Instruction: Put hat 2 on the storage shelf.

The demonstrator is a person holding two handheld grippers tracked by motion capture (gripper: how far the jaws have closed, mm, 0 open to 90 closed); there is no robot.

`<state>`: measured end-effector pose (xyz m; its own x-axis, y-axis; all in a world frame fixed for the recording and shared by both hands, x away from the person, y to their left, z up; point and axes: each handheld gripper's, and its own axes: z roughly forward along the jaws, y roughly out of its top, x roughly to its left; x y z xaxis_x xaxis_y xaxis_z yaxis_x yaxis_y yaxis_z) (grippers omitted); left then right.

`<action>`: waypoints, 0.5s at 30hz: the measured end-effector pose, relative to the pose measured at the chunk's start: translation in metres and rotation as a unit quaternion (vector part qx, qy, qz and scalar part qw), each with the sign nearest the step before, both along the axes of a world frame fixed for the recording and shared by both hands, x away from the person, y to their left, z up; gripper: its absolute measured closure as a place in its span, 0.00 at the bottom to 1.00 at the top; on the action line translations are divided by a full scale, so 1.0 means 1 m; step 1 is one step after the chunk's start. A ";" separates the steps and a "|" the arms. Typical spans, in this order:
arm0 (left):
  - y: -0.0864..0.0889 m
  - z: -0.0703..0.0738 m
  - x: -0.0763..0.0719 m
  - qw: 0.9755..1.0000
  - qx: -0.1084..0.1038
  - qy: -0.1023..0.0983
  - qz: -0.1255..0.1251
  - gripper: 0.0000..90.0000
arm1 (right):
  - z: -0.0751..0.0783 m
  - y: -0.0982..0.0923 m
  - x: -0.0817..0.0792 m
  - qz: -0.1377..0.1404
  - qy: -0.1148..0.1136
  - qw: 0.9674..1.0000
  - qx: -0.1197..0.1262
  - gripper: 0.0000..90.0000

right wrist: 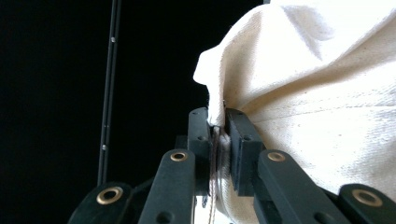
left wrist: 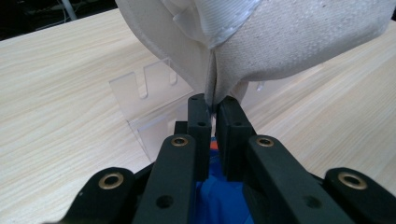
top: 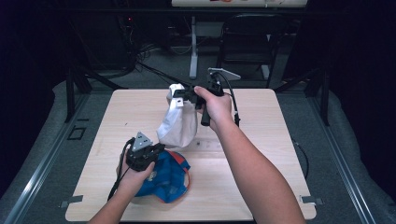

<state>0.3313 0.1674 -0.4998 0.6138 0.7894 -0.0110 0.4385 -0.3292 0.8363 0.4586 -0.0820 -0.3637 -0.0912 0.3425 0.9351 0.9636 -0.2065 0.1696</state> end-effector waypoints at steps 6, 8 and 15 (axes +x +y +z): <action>-0.002 -0.004 0.001 1.000 0.016 0.010 -0.009 0.95 | -0.004 -0.001 -0.003 0.001 -0.002 1.000 -0.011 0.90; -0.001 -0.003 0.001 1.000 0.015 0.011 -0.008 0.95 | -0.004 -0.001 -0.003 0.000 -0.001 1.000 -0.010 0.90; -0.005 -0.012 0.004 0.999 0.040 0.026 -0.015 0.95 | -0.012 -0.001 -0.003 -0.004 -0.003 0.999 -0.037 0.89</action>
<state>0.3351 0.1620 -0.5117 0.6368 0.7708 0.0186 0.4707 -0.4077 0.7825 0.4556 -0.0830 -0.3752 -0.0949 0.4110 0.9067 0.9610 -0.2000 0.1912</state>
